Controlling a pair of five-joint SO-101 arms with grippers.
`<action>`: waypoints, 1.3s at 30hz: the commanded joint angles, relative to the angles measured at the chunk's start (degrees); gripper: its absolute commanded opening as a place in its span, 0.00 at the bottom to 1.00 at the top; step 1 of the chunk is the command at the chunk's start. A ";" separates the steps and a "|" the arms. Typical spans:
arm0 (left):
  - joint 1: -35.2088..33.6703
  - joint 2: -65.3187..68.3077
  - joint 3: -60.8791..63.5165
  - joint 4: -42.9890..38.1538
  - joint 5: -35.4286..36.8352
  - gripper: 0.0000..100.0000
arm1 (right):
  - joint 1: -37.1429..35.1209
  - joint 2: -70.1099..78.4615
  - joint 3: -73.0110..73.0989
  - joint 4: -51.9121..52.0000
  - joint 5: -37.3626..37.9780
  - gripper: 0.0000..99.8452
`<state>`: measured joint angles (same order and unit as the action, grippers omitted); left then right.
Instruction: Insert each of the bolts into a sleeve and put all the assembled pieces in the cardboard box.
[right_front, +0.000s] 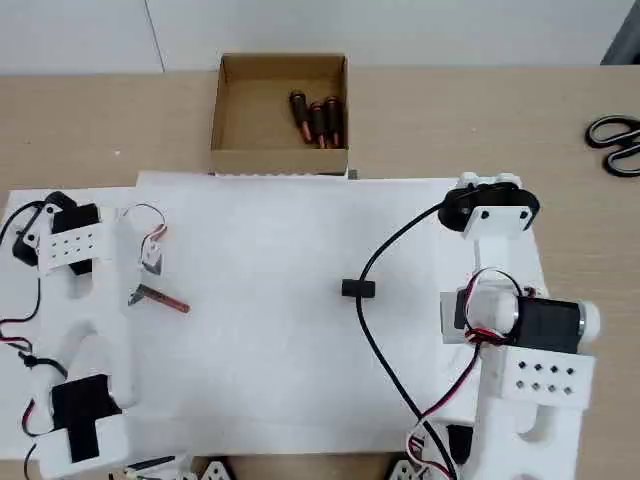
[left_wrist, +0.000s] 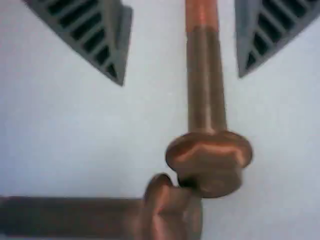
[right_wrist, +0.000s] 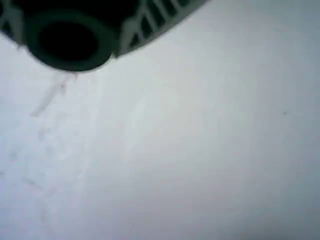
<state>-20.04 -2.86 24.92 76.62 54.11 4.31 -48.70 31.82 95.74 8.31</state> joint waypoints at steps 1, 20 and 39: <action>-0.97 -0.35 -2.24 -1.32 0.18 0.14 | 0.40 -0.84 -0.18 -0.31 -0.70 0.01; -0.79 -0.26 4.26 -8.53 0.35 0.14 | 0.31 -0.84 -0.18 -0.31 -0.70 0.01; -4.22 -0.26 10.33 -16.00 0.18 0.02 | 0.31 -1.01 -0.18 -0.31 -0.70 0.01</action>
<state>-21.89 -2.95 34.86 63.08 54.46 4.31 -48.70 31.82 95.74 8.31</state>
